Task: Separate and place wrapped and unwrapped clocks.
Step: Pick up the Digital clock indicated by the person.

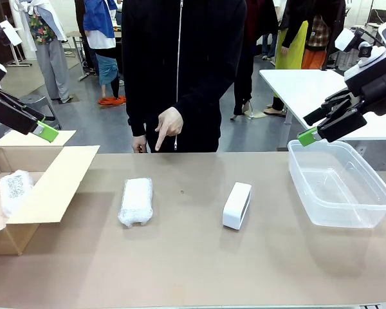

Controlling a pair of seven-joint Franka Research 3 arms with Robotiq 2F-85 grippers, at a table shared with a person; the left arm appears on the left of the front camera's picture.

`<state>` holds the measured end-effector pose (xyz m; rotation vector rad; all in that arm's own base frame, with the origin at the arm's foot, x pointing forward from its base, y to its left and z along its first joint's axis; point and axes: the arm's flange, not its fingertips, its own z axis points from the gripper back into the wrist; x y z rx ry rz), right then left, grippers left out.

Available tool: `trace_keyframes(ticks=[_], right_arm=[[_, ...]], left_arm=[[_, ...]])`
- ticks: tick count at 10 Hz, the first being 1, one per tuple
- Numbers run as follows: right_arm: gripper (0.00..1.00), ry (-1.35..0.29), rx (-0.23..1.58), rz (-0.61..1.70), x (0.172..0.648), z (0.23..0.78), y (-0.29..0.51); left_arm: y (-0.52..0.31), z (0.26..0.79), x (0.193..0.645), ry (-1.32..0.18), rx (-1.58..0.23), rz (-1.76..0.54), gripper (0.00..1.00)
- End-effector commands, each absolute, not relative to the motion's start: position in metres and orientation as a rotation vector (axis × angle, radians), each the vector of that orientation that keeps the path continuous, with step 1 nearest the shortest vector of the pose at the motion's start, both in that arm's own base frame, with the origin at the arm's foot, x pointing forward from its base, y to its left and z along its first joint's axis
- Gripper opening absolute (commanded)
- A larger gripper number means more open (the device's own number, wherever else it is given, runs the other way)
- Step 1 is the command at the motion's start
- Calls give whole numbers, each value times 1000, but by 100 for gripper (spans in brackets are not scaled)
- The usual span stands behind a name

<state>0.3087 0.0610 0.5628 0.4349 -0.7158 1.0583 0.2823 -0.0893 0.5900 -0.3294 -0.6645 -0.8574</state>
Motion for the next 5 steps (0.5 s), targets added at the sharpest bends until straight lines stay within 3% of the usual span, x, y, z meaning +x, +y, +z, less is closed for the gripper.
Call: trace_keyframes(ticks=[1,5], right_arm=[[100,-726,462,1068,311,562,62],[100,-726,462,1068,311,562,62]], left_arm=[[-119,584,292,-644,-310,-785,100],[-197,547,308,-421,-118,-407,100]])
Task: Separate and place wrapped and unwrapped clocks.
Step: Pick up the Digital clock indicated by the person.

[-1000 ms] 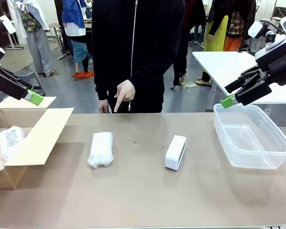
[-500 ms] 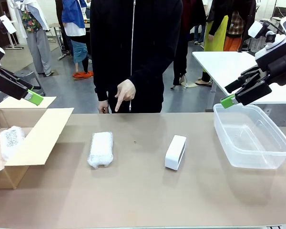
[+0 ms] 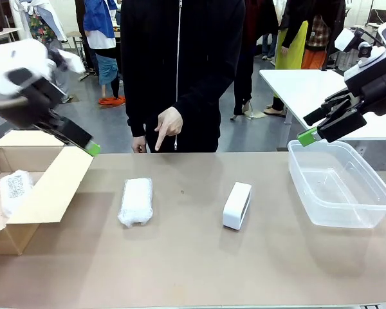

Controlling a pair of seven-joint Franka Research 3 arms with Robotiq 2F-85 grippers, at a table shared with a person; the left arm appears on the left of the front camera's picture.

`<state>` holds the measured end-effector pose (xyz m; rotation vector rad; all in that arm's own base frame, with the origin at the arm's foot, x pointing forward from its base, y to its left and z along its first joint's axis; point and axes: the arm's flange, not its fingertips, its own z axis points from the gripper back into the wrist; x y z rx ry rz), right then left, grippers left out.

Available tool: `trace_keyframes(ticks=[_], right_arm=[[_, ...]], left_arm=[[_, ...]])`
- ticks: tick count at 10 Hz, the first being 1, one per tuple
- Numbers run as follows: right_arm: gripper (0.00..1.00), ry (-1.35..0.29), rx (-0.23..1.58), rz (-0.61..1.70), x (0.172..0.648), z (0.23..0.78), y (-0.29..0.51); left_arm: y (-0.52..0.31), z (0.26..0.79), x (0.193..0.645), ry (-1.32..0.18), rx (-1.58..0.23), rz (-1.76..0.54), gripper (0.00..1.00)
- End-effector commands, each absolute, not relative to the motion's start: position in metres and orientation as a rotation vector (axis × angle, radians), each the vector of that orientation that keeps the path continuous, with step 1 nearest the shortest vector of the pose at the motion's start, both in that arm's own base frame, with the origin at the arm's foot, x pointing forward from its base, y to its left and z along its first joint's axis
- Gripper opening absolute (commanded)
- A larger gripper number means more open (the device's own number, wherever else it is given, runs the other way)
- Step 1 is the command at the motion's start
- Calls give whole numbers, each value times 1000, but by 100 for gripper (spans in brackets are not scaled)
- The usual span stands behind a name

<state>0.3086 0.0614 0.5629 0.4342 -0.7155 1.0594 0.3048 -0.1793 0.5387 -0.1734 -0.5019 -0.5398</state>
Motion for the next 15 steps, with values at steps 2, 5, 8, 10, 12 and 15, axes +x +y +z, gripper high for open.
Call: trace_keyframes(ticks=[2,5,8,10,12,15], right_arm=[[100,-726,462,1068,311,562,62],[100,-726,462,1068,311,562,62],[100,-726,462,1068,311,562,62],[100,-726,462,1068,311,562,62],[100,-726,462,1068,311,562,62],[100,-726,462,1068,311,562,62]], left_arm=[[-225,532,316,-359,-15,-171,100],[-234,497,323,-293,-55,-41,100],[-227,507,315,-360,26,-122,100],[-231,503,317,-336,18,-93,100],[-249,465,366,-286,-26,-5,100],[-263,422,392,-252,-55,15,100]])
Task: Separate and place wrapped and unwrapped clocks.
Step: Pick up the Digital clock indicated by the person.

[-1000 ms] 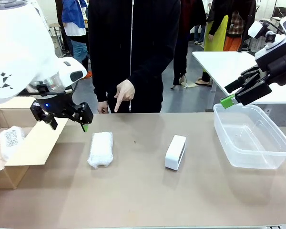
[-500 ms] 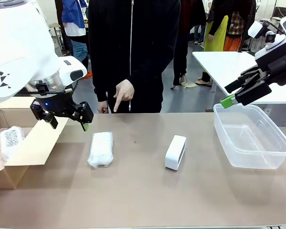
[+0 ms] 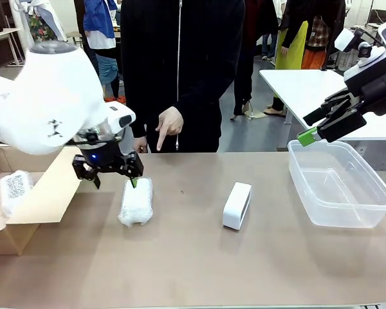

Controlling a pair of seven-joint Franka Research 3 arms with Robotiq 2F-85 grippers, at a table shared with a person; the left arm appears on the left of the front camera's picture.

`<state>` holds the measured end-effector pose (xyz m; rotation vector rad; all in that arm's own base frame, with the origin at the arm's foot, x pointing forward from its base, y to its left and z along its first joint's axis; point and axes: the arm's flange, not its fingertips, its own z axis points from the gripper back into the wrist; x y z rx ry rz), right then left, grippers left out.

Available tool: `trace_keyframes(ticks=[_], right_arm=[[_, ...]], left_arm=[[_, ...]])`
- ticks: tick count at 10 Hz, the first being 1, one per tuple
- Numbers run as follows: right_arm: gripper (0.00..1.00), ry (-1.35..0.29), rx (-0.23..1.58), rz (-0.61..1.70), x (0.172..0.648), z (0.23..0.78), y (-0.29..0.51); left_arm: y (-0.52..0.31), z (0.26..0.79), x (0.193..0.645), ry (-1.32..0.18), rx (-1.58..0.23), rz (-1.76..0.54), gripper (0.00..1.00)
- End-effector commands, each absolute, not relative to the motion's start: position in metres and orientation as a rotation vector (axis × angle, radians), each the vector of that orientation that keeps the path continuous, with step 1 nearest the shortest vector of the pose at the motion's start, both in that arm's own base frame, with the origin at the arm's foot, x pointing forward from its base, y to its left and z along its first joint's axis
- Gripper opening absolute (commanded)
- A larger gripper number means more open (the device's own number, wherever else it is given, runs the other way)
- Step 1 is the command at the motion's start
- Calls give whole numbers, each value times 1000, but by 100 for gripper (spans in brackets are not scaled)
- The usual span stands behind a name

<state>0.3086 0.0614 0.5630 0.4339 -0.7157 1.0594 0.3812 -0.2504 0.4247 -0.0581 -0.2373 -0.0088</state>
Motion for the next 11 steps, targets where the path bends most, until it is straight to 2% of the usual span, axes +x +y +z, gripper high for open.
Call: trace_keyframes(ticks=[1,11], right_arm=[[100,-726,462,1068,311,562,62],[100,-726,462,1068,311,562,62]], left_arm=[[-265,410,397,-254,-54,58,100],[-280,358,429,-274,-36,192,100]])
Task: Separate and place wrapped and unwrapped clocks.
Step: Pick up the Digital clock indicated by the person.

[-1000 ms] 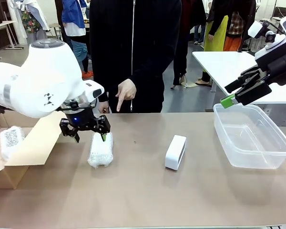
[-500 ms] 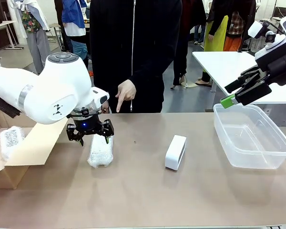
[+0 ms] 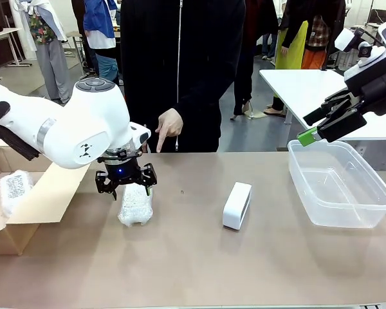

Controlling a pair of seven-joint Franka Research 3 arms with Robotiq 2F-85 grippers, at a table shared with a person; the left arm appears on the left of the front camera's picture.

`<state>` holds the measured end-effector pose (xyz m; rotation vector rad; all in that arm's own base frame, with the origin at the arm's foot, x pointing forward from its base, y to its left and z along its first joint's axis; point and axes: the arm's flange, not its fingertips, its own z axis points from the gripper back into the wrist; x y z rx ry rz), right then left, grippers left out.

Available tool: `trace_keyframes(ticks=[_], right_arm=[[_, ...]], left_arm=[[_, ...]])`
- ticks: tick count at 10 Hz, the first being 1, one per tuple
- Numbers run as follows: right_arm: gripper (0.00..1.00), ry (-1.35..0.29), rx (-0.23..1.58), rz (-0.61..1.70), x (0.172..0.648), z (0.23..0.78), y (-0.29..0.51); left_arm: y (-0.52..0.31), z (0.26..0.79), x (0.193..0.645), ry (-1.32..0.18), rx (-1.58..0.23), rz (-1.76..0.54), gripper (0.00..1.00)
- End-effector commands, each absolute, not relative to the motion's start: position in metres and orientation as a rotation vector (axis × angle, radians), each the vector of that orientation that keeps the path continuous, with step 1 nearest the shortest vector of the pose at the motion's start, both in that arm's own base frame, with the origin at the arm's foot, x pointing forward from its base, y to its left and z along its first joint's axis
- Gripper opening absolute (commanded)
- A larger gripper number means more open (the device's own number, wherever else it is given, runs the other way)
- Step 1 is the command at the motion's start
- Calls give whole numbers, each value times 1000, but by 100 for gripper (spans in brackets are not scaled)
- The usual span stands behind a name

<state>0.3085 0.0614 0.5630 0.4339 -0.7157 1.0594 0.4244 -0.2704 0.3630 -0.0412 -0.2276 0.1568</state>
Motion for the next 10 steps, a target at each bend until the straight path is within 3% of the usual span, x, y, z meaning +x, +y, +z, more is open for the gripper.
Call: trace_keyframes(ticks=[1,10], right_arm=[[100,-726,462,1068,311,562,62],[100,-726,462,1068,311,562,62]], left_arm=[[-281,354,431,-268,-34,193,100],[-283,320,445,-276,-35,176,100]])
